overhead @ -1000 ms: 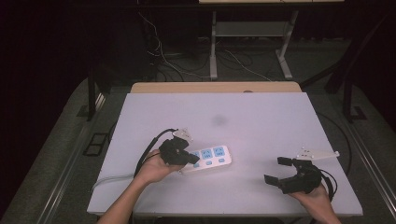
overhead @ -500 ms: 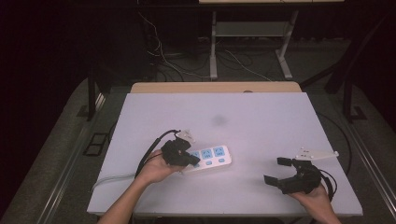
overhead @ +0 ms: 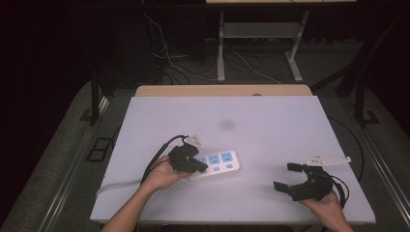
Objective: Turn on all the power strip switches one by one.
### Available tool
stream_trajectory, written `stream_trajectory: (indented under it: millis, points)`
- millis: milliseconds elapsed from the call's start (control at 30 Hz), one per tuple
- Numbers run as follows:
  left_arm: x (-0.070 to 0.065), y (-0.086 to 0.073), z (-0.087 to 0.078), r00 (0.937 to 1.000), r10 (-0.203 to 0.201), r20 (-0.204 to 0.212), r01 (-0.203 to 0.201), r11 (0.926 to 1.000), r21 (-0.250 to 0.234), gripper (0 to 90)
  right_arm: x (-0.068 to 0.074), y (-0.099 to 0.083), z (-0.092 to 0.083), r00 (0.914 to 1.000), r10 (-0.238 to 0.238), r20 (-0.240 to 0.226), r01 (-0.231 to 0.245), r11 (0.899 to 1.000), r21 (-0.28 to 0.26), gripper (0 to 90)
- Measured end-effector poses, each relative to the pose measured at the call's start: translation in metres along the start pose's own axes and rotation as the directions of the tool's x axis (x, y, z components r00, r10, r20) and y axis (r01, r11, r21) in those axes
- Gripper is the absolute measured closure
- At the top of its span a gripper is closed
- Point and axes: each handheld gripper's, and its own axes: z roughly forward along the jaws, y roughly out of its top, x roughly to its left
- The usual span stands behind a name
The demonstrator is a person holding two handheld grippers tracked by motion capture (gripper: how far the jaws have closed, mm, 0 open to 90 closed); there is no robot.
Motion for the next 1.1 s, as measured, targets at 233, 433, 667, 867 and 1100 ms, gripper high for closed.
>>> stream_trajectory:
  millis: [233, 433, 667, 867, 1100]
  points:
    - [0.0031, -0.0030, 0.0008, 0.9998, -0.008, 0.019, 0.008, 0.9999, -0.014, 89.7, -0.0001, -0.0002, -0.0006, 1.0000, 0.001, 0.000, -0.001, 1.000, -0.001, 1.0]
    - [0.0022, -0.0034, 0.0022, 1.0000, -0.001, 0.009, 0.001, 0.9999, -0.013, 90.0, -0.0005, -0.0003, -0.0013, 1.0000, 0.001, 0.001, -0.001, 1.000, -0.006, 1.0]
    - [0.0036, -0.0037, 0.0038, 0.9996, -0.023, 0.017, 0.023, 0.9997, -0.003, 90.0, 0.0001, -0.0002, -0.0023, 1.0000, 0.000, 0.006, 0.000, 1.000, -0.010, 1.0]
    - [0.0039, -0.0024, 0.0038, 0.9995, -0.025, 0.019, 0.025, 0.9997, 0.003, 90.0, -0.0006, -0.0004, -0.0032, 1.0000, 0.002, 0.006, -0.001, 1.000, -0.012, 1.0]
    - [0.0032, -0.0023, 0.0036, 0.9995, -0.028, 0.012, 0.028, 0.9996, 0.003, 90.0, -0.0012, -0.0007, -0.0029, 1.0000, 0.003, 0.008, -0.003, 1.000, -0.012, 1.0]
